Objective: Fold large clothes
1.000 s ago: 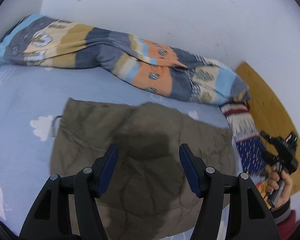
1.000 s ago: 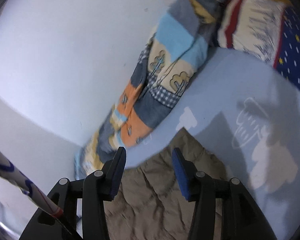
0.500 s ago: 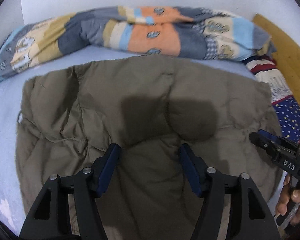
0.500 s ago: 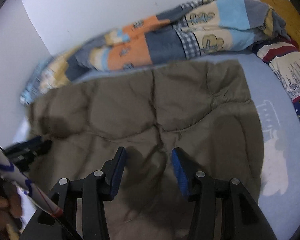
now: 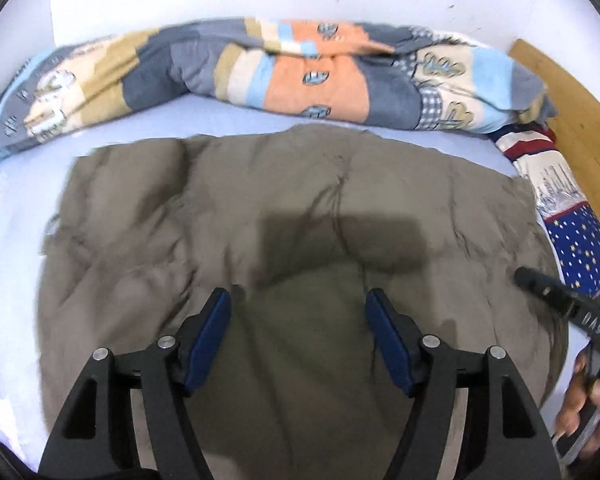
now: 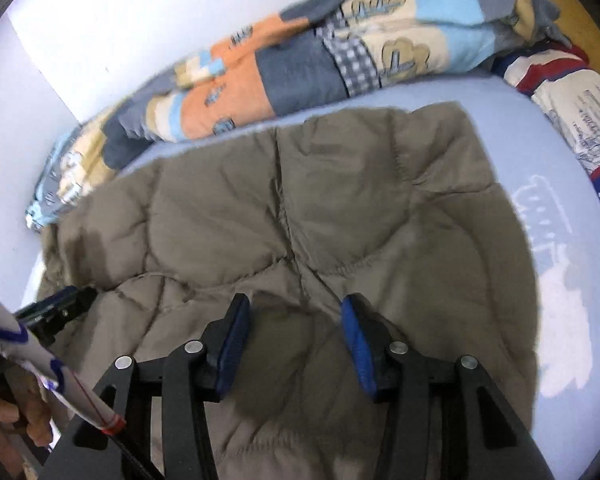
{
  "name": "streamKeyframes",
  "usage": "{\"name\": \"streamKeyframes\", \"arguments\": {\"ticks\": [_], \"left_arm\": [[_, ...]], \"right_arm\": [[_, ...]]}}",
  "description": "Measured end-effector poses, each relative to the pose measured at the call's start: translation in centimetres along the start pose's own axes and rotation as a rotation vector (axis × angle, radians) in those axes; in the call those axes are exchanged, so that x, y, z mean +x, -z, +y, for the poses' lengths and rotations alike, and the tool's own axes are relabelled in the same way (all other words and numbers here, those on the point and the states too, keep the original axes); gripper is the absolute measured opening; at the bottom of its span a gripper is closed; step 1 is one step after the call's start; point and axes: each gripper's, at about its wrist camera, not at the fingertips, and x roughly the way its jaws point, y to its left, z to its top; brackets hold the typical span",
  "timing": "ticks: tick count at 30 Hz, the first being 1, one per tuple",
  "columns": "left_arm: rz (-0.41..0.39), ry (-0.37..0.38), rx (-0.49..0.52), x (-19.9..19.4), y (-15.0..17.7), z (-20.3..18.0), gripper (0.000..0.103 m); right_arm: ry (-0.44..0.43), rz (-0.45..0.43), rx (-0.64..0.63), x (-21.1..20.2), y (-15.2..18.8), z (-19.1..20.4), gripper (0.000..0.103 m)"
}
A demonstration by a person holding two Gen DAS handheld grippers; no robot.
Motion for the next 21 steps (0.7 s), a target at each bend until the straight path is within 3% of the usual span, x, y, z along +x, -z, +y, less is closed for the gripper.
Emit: {"name": "streamKeyframes", "arguments": {"ticks": [4, 6, 10, 14, 18, 21], "left_arm": [[-0.083, -0.034, 0.028, -4.8, 3.8, 1.3, 0.070], [-0.126, -0.089, 0.031, -7.1, 5.9, 2.5, 0.070], [-0.168, -0.150, -0.057, -9.8, 9.6, 5.9, 0.070], [-0.158, -0.215, -0.102, -8.8, 11.2, 8.2, 0.070], [-0.137, -0.211, -0.106, -7.1, 11.8, 8.9, 0.070], [-0.106, -0.221, -0.106, -6.2, 11.6, 9.3, 0.075]], "right_arm": [[-0.014, -0.053, 0.005, -4.3, 2.5, 0.4, 0.052], [-0.018, -0.069, 0.006, -6.3, 4.4, 0.8, 0.052], [0.016, -0.110, 0.015, -9.5, 8.7, 1.0, 0.052], [0.033, -0.130, 0.055, -10.4, 10.4, 0.8, 0.052], [0.100, -0.143, 0.009, -8.9, 10.5, 0.8, 0.052], [0.114, -0.076, 0.015, -6.2, 10.1, 0.0, 0.052]]}}
